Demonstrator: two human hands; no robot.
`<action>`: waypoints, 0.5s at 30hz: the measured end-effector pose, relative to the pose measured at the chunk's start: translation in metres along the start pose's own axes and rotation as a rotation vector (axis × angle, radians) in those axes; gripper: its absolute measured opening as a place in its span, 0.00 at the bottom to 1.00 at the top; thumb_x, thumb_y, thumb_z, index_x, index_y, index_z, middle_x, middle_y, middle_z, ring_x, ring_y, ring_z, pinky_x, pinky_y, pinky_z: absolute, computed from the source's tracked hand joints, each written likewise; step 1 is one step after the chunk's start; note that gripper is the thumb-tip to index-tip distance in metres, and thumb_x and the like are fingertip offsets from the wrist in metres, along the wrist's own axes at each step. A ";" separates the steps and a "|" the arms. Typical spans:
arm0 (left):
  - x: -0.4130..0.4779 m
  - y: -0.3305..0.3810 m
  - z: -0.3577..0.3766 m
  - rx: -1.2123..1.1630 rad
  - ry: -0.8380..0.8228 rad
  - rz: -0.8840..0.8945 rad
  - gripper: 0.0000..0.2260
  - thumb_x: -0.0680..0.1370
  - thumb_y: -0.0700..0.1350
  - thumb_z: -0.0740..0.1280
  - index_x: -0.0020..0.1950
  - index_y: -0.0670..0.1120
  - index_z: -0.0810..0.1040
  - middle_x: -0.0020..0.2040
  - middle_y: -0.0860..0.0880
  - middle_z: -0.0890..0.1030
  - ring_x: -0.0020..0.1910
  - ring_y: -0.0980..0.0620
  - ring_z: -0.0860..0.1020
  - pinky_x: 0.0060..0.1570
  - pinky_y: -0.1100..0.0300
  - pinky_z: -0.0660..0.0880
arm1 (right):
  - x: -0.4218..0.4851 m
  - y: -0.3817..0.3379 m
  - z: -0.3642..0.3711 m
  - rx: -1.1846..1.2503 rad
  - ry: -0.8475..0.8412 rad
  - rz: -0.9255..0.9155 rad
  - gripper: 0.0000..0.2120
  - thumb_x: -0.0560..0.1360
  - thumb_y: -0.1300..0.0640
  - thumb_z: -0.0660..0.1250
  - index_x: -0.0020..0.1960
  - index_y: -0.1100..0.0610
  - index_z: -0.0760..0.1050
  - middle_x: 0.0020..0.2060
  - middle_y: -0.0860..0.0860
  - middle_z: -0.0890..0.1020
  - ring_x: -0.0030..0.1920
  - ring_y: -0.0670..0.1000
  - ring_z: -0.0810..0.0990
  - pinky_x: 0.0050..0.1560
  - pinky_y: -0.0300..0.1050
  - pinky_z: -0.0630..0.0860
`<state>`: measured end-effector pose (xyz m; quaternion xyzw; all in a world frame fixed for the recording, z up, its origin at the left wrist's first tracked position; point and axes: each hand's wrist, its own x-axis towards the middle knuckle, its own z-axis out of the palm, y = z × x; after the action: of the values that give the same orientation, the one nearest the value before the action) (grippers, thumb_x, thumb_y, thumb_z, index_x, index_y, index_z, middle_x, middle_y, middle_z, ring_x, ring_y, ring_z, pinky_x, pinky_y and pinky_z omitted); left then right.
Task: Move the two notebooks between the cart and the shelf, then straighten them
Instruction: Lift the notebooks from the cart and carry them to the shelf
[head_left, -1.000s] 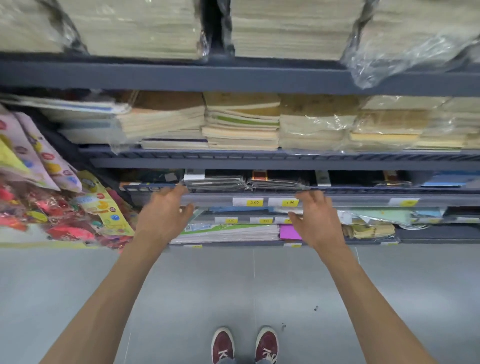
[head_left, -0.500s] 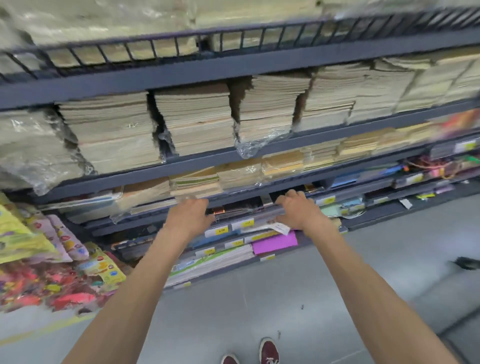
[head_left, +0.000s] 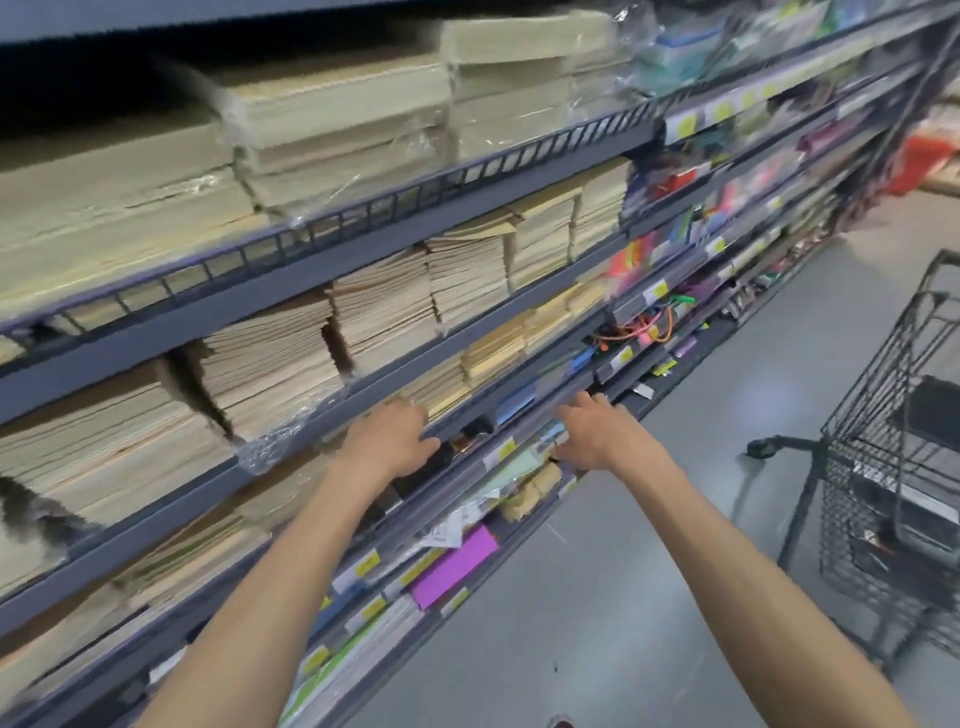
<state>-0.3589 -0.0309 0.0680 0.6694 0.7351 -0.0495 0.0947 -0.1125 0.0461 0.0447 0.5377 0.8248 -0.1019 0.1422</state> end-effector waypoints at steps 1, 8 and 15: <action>0.014 0.015 -0.005 0.018 0.001 0.022 0.19 0.81 0.56 0.62 0.69 0.48 0.73 0.67 0.47 0.76 0.64 0.45 0.75 0.56 0.49 0.73 | 0.002 0.018 -0.003 0.004 0.013 0.018 0.28 0.78 0.41 0.64 0.74 0.53 0.66 0.69 0.57 0.68 0.70 0.61 0.65 0.66 0.60 0.68; 0.112 0.119 -0.024 0.091 -0.007 0.169 0.19 0.81 0.57 0.61 0.66 0.47 0.74 0.61 0.45 0.80 0.59 0.43 0.78 0.50 0.52 0.76 | 0.008 0.146 -0.015 0.024 0.030 0.158 0.25 0.78 0.43 0.64 0.71 0.54 0.68 0.67 0.58 0.69 0.69 0.61 0.67 0.62 0.58 0.70; 0.179 0.228 -0.029 0.166 -0.010 0.357 0.17 0.81 0.56 0.61 0.62 0.46 0.74 0.56 0.46 0.80 0.53 0.45 0.78 0.45 0.51 0.76 | 0.004 0.251 -0.010 0.102 0.038 0.310 0.28 0.78 0.42 0.65 0.73 0.53 0.67 0.70 0.57 0.69 0.70 0.60 0.66 0.64 0.56 0.69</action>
<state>-0.1497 0.1715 0.0716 0.7945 0.5976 -0.0957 0.0499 0.1145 0.1537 0.0493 0.6669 0.7281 -0.1104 0.1133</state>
